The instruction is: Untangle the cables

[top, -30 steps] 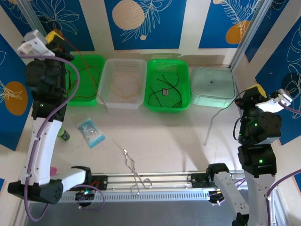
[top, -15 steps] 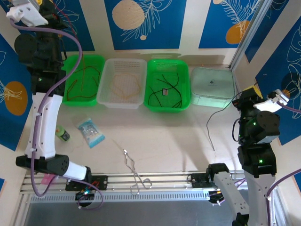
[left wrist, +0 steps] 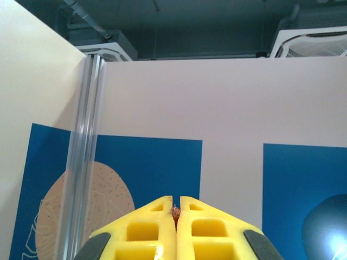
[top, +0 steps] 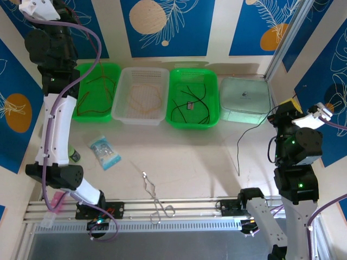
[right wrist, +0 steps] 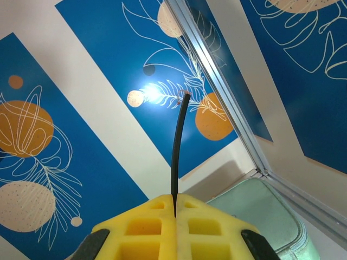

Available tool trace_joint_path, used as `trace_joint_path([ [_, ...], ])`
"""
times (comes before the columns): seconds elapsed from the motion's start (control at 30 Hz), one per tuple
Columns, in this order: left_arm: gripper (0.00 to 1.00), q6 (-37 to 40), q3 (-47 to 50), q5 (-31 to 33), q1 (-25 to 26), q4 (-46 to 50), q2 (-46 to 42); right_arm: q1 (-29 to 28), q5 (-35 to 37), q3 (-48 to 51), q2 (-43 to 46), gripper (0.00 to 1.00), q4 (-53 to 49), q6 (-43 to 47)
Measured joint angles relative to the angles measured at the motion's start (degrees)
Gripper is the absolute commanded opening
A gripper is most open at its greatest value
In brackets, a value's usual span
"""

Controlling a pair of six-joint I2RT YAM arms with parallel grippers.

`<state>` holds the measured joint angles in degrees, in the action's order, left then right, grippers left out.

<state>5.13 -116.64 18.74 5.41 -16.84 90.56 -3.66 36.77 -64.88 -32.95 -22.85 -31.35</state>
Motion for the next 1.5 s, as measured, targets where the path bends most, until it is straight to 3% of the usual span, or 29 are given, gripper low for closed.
trace_joint_path([
  [0.33,0.0,0.8,1.7,1.4,-2.8,-1.5,1.5,0.0,-0.4,0.0,0.0,0.0,-0.6,0.0],
  [0.67,0.0,-12.6,12.8,0.0,-12.2,2.0,3.5,0.0,-0.9,0.0,0.0,0.0,-0.6,0.0],
  [1.07,0.0,-17.8,24.9,1.2,-12.3,11.3,8.8,0.0,-1.0,0.0,0.0,0.0,-0.7,0.3],
  [1.5,0.0,-24.9,19.9,-1.1,-12.3,29.8,20.2,0.0,-1.0,0.0,0.1,0.0,-0.7,0.4],
])
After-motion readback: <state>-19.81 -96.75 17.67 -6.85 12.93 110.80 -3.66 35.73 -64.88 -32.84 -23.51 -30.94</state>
